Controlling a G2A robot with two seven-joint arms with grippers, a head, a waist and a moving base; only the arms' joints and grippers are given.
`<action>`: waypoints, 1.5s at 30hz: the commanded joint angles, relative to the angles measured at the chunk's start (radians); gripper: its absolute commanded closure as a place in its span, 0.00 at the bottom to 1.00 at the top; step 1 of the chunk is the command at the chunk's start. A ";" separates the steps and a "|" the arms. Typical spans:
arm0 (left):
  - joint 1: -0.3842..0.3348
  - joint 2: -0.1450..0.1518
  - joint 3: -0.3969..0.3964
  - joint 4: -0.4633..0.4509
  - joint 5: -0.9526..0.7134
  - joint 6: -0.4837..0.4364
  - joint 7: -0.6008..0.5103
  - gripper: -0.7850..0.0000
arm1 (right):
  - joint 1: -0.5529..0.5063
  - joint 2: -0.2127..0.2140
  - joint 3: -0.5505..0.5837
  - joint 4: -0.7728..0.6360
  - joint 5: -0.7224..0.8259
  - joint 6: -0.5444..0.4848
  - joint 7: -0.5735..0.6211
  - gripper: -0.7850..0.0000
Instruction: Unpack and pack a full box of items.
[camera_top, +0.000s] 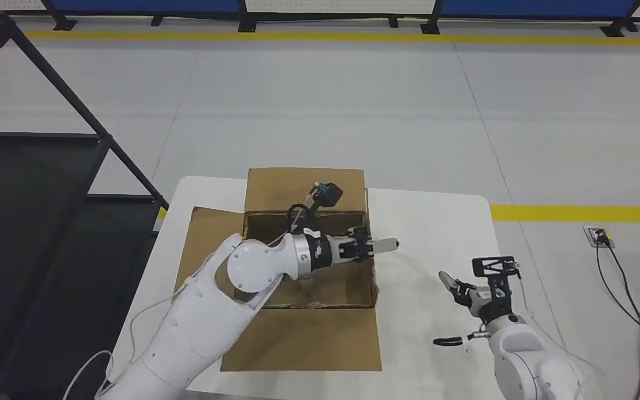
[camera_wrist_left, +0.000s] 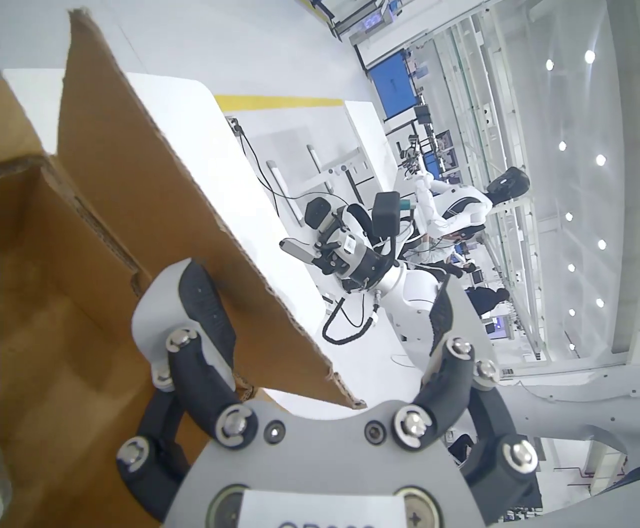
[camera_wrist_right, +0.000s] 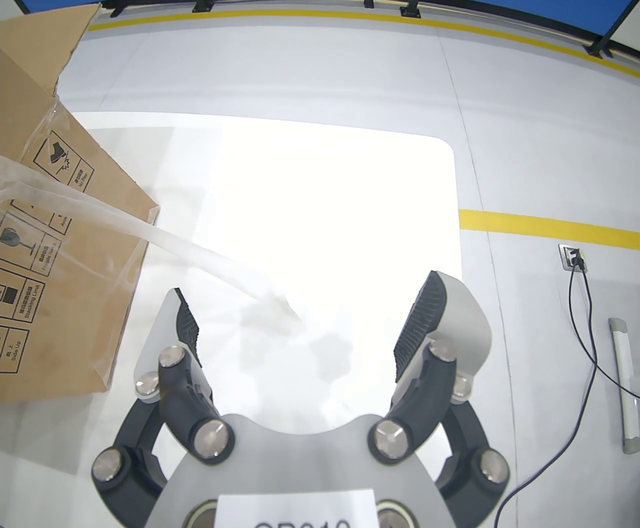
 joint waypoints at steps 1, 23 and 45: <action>-0.032 -0.016 0.037 0.027 0.026 -0.003 0.018 0.00 | -0.014 0.000 0.009 -0.006 0.008 0.008 -0.017 0.00; -0.046 -0.059 0.106 0.048 0.115 -0.011 0.128 0.00 | -0.011 0.015 0.022 0.002 0.015 -0.053 0.002 0.00; -0.153 -0.158 0.211 0.279 0.024 -0.041 0.060 0.00 | -0.099 0.017 0.062 -0.122 0.022 0.054 -0.084 0.00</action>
